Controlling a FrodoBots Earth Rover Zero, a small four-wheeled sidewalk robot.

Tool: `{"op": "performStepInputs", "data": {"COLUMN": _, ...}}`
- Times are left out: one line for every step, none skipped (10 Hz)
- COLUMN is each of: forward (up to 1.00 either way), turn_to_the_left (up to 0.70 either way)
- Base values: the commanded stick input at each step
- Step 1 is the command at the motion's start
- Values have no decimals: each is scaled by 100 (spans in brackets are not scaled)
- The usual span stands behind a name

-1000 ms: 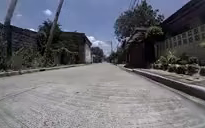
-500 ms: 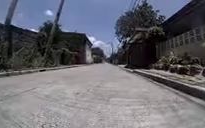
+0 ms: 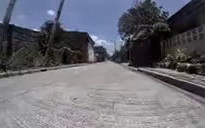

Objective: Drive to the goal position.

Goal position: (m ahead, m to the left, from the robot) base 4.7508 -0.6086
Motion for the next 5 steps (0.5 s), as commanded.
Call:
{"op": "performStepInputs", "data": {"forward": 100, "turn_to_the_left": -25}}
{"op": "performStepInputs", "data": {"forward": 100, "turn_to_the_left": -25}}
{"op": "performStepInputs", "data": {"forward": 100, "turn_to_the_left": -25}}
{"op": "performStepInputs", "data": {"forward": 100, "turn_to_the_left": -25}}
{"op": "performStepInputs", "data": {"forward": 100, "turn_to_the_left": -25}}
